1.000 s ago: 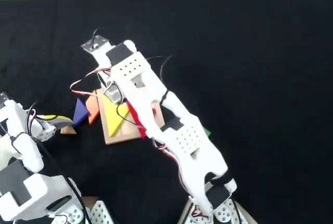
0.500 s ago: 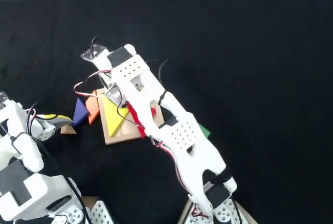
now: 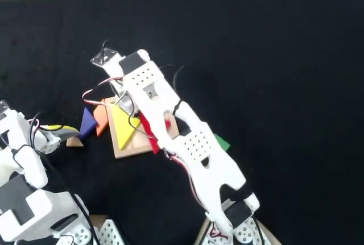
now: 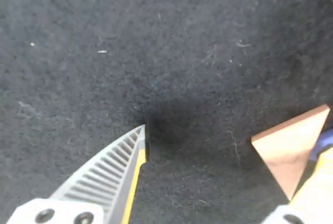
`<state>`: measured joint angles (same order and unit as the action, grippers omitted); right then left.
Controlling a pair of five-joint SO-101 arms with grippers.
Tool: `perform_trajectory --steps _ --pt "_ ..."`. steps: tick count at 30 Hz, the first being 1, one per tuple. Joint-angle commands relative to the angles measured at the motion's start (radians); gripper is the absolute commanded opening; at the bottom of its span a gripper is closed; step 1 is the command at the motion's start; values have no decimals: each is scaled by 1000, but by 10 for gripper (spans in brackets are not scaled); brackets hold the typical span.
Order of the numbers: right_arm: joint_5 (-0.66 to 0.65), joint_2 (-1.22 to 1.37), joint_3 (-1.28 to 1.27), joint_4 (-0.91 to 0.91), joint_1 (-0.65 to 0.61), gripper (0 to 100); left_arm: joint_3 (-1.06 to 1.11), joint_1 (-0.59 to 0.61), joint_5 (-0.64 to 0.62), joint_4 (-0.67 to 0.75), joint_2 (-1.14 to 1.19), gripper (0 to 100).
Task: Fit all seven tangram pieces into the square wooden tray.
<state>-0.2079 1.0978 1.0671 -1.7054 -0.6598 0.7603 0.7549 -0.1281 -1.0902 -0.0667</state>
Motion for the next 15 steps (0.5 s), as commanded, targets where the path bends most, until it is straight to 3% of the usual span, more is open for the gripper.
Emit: perform_trajectory --steps 1,15 --pt "-8 -1 15 0 -9 12 -5 4 9 9 -6 465" --pt "-9 -2 166 -60 -18 11 -5 4 9 12 -6 465"
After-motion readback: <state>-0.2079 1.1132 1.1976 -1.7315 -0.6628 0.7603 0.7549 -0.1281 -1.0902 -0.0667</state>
